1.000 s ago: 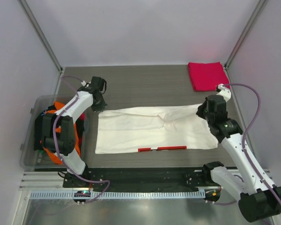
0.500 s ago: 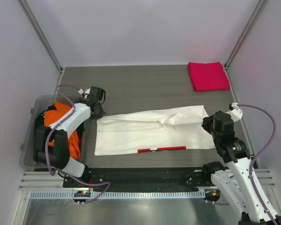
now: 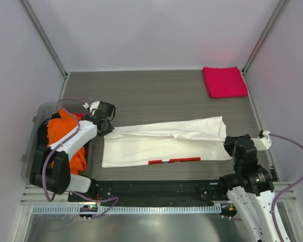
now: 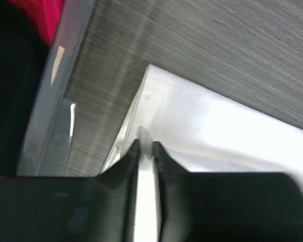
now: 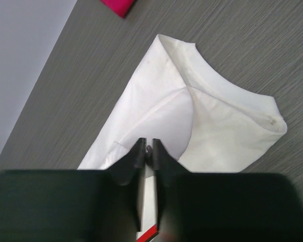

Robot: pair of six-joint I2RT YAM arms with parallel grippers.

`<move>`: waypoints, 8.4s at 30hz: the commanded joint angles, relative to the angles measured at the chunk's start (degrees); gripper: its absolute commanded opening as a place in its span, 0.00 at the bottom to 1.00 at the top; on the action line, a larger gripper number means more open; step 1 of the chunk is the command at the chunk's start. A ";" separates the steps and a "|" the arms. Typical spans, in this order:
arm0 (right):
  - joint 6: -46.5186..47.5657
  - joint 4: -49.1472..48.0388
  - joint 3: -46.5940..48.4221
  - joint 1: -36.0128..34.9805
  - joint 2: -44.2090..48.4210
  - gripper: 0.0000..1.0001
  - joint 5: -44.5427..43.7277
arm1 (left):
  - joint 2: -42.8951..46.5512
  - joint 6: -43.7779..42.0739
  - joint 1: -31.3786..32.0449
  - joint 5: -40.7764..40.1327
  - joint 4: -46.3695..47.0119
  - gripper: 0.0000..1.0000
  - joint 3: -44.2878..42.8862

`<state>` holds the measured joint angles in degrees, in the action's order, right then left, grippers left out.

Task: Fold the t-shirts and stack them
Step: Fold the tshirt

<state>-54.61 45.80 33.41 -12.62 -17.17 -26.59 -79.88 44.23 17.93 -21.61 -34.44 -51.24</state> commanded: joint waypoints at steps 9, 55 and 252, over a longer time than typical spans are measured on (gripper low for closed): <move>-8.23 4.12 2.10 0.14 2.41 0.78 -8.39 | 19.22 6.49 0.26 -6.96 -0.19 0.61 6.60; 9.26 -28.66 67.17 -1.09 -119.74 0.73 39.85 | -14.76 23.79 38.92 27.66 16.06 0.49 7.84; 23.32 -12.56 46.86 -12.08 -80.58 0.74 22.80 | -6.25 -2.57 4.83 34.79 9.29 0.59 -8.17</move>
<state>-30.33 39.64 88.14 -25.56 -101.16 -7.90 -84.16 39.57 22.46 9.54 -32.18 -59.48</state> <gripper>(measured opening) 0.744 0.589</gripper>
